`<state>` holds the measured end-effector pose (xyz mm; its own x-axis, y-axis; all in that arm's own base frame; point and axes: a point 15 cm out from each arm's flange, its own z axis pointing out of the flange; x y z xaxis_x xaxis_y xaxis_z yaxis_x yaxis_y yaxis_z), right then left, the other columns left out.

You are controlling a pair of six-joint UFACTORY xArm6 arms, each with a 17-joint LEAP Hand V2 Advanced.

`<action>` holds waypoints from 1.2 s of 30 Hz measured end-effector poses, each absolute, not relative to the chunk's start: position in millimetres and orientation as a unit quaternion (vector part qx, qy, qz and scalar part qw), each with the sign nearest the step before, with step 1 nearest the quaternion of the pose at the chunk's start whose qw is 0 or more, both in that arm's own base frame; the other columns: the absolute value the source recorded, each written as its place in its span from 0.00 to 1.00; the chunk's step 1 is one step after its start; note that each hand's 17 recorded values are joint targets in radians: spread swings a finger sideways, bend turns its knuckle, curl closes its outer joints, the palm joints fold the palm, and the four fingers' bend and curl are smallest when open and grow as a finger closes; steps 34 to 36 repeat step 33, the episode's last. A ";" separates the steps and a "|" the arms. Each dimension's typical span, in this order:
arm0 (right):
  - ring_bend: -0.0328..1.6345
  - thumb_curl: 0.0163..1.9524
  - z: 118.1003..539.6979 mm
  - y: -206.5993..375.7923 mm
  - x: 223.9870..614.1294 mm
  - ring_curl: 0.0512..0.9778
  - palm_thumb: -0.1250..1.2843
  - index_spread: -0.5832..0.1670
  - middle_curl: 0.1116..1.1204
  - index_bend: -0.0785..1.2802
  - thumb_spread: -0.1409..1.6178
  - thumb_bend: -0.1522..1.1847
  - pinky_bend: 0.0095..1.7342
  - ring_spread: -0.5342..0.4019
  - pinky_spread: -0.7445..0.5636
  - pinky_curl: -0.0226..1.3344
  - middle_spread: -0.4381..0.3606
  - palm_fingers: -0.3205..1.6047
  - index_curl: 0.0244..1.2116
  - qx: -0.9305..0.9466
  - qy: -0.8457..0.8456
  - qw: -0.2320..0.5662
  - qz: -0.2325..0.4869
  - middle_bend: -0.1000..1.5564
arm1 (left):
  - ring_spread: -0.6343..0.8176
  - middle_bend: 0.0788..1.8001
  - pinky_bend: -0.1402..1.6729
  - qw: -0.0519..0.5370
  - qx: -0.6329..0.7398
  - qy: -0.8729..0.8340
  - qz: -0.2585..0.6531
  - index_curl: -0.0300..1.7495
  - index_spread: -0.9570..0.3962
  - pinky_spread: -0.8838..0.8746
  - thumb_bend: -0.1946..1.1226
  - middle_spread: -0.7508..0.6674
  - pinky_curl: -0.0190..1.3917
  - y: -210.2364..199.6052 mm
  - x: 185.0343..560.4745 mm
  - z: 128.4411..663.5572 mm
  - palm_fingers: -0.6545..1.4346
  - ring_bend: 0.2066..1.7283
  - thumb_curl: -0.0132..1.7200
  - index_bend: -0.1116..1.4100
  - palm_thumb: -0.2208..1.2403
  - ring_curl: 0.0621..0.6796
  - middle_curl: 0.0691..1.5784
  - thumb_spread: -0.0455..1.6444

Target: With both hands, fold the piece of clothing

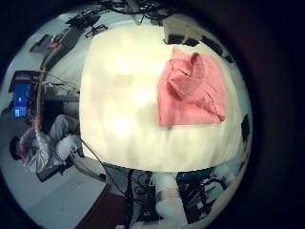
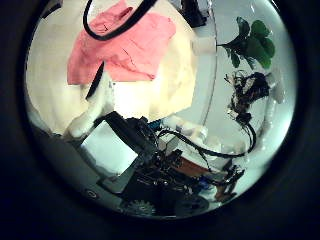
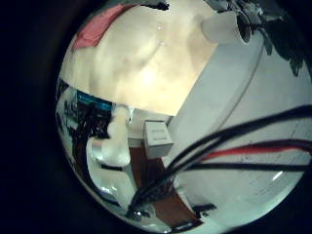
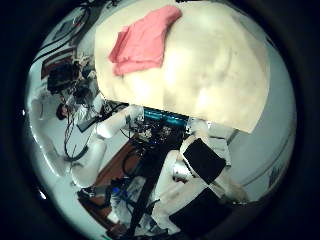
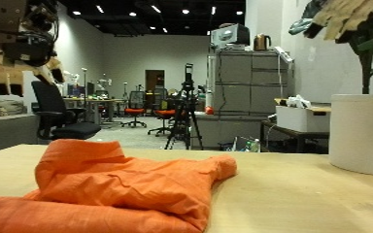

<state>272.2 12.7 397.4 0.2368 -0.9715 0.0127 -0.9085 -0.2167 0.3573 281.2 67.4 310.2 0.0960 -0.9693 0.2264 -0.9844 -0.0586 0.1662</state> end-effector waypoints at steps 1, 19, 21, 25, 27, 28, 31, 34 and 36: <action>0.21 0.20 393.2 11.3 270.4 0.16 0.55 0.40 0.21 0.18 0.80 0.10 0.25 0.87 0.87 0.21 0.71 0.17 0.26 0.771 -0.611 0.146 -0.109 0.18 | 0.58 0.06 0.23 0.142 0.727 -0.671 0.026 0.25 0.58 0.58 0.13 0.53 0.25 65.9 281.1 309.6 0.44 0.15 0.25 0.20 0.64 0.21 0.15 0.68; 0.19 0.17 372.7 39.2 271.1 0.19 0.53 0.40 0.20 0.18 0.80 0.10 0.23 0.86 0.88 0.23 0.72 0.19 0.24 0.793 -0.582 0.130 -0.126 0.17 | 0.57 0.05 0.23 0.145 0.757 -0.637 0.022 0.25 0.58 0.58 0.13 0.52 0.25 88.2 281.4 296.5 0.44 0.15 0.25 0.20 0.62 0.21 0.15 0.67; 0.19 0.17 373.1 44.8 270.0 0.19 0.53 0.40 0.20 0.18 0.80 0.10 0.23 0.86 0.88 0.23 0.72 0.19 0.24 0.799 -0.574 0.132 -0.125 0.17 | 0.57 0.05 0.23 0.146 0.757 -0.637 0.021 0.25 0.58 0.58 0.13 0.51 0.25 88.0 280.8 295.4 0.44 0.15 0.25 0.20 0.62 0.22 0.15 0.67; 0.19 0.16 373.4 45.0 268.4 0.19 0.53 0.40 0.20 0.18 0.80 0.10 0.23 0.86 0.88 0.23 0.71 0.19 0.23 0.799 -0.573 0.134 -0.127 0.17 | 0.57 0.05 0.23 0.141 0.756 -0.639 0.023 0.26 0.58 0.58 0.13 0.50 0.25 87.6 284.7 294.7 0.44 0.15 0.25 0.20 0.62 0.22 0.15 0.67; 0.18 0.16 374.2 44.1 268.3 0.19 0.53 0.40 0.20 0.19 0.80 0.10 0.23 0.86 0.88 0.23 0.71 0.19 0.24 0.798 -0.574 0.133 -0.127 0.17 | 0.57 0.06 0.23 0.141 0.755 -0.640 0.022 0.26 0.58 0.58 0.13 0.50 0.24 87.0 284.8 294.7 0.44 0.15 0.25 0.20 0.62 0.21 0.15 0.67; 0.18 0.16 374.3 44.0 268.3 0.19 0.53 0.40 0.19 0.18 0.80 0.10 0.23 0.86 0.88 0.23 0.71 0.19 0.24 0.798 -0.574 0.133 -0.127 0.17 | 0.57 0.06 0.23 0.141 0.755 -0.640 0.022 0.26 0.58 0.58 0.13 0.50 0.24 87.0 284.7 294.6 0.45 0.15 0.25 0.20 0.62 0.21 0.15 0.67; 0.18 0.16 374.6 44.0 267.4 0.20 0.53 0.40 0.19 0.18 0.80 0.10 0.23 0.86 0.88 0.23 0.71 0.20 0.24 0.798 -0.574 0.133 -0.128 0.17 | 0.57 0.05 0.23 0.142 0.755 -0.640 0.023 0.26 0.58 0.58 0.13 0.50 0.24 87.5 283.8 294.0 0.45 0.15 0.25 0.20 0.62 0.22 0.15 0.67; 0.18 0.16 375.2 43.1 267.2 0.20 0.53 0.40 0.19 0.18 0.80 0.10 0.23 0.86 0.88 0.23 0.71 0.20 0.24 0.797 -0.575 0.133 -0.127 0.17 | 0.57 0.05 0.23 0.142 0.754 -0.641 0.022 0.26 0.58 0.58 0.13 0.50 0.24 86.1 284.4 294.3 0.45 0.15 0.25 0.20 0.62 0.22 0.15 0.67; 0.18 0.16 375.2 43.1 267.2 0.20 0.53 0.40 0.19 0.18 0.80 0.10 0.23 0.86 0.88 0.23 0.71 0.20 0.24 0.797 -0.575 0.133 -0.127 0.17 | 0.57 0.05 0.23 0.142 0.754 -0.641 0.022 0.26 0.58 0.58 0.13 0.50 0.24 86.1 284.4 294.3 0.45 0.15 0.25 0.20 0.62 0.22 0.15 0.67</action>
